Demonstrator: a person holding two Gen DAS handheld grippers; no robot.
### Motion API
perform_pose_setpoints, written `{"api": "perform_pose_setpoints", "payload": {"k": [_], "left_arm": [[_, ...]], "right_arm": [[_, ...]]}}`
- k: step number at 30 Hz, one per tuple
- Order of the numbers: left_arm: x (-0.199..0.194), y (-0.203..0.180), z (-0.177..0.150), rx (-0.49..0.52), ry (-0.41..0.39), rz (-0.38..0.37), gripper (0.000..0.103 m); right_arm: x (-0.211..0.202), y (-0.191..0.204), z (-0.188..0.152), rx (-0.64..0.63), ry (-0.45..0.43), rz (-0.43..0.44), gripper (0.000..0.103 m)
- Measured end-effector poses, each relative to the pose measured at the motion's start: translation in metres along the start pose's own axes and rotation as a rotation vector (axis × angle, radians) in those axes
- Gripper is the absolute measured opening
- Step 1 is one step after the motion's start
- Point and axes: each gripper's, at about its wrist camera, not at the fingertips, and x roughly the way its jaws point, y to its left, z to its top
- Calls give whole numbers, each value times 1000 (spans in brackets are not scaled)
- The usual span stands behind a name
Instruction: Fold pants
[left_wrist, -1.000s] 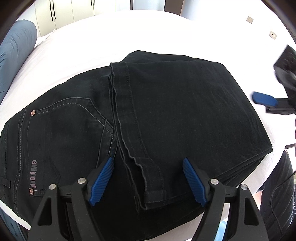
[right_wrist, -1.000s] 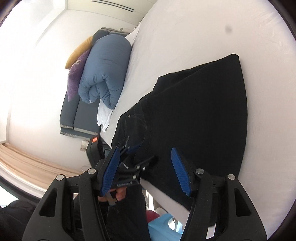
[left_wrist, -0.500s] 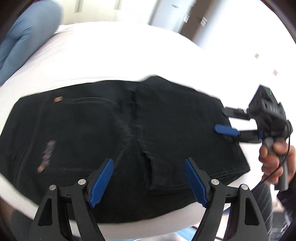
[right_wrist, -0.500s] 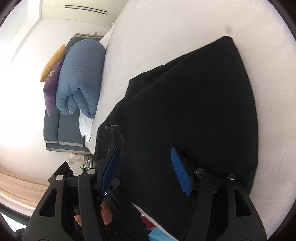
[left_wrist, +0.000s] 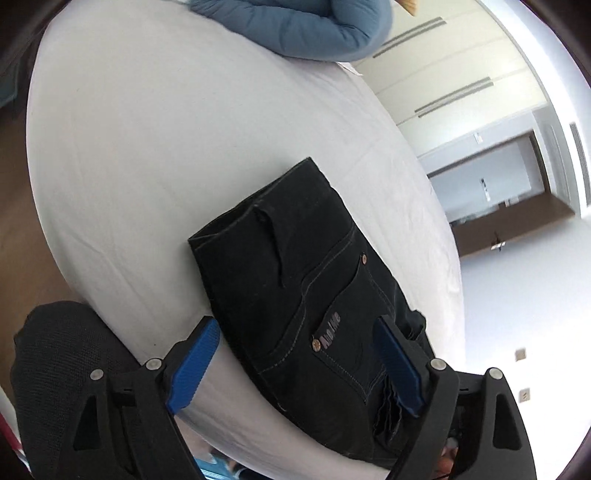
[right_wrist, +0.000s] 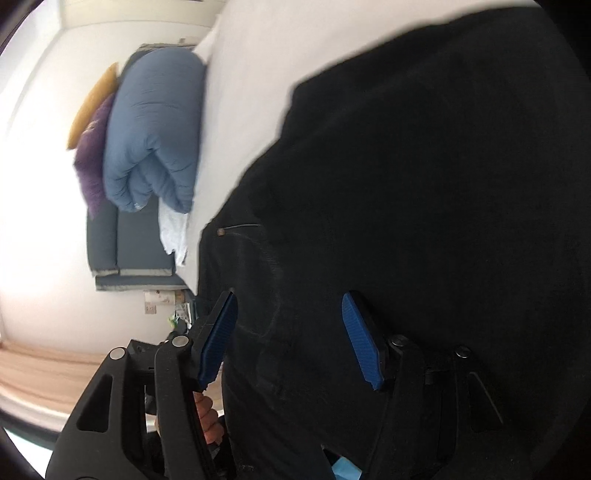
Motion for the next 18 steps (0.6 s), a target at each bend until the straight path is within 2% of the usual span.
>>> {"api": "perform_pose_setpoints", "payload": {"k": [2, 8, 10, 18], "left_arm": [[3, 9, 2, -61, 4, -17, 86], [12, 26, 12, -135, -2, -44, 88], [18, 19, 5, -147, -4, -54, 88], [31, 37, 16, -253, -3, -150, 89]], "right_arm": [[-2, 0, -1, 13, -25, 26, 57], [-2, 3, -1, 12, -14, 14, 57], [-2, 5, -2, 9, -15, 7, 57], [-3, 4, 0, 12, -24, 4, 57]]}}
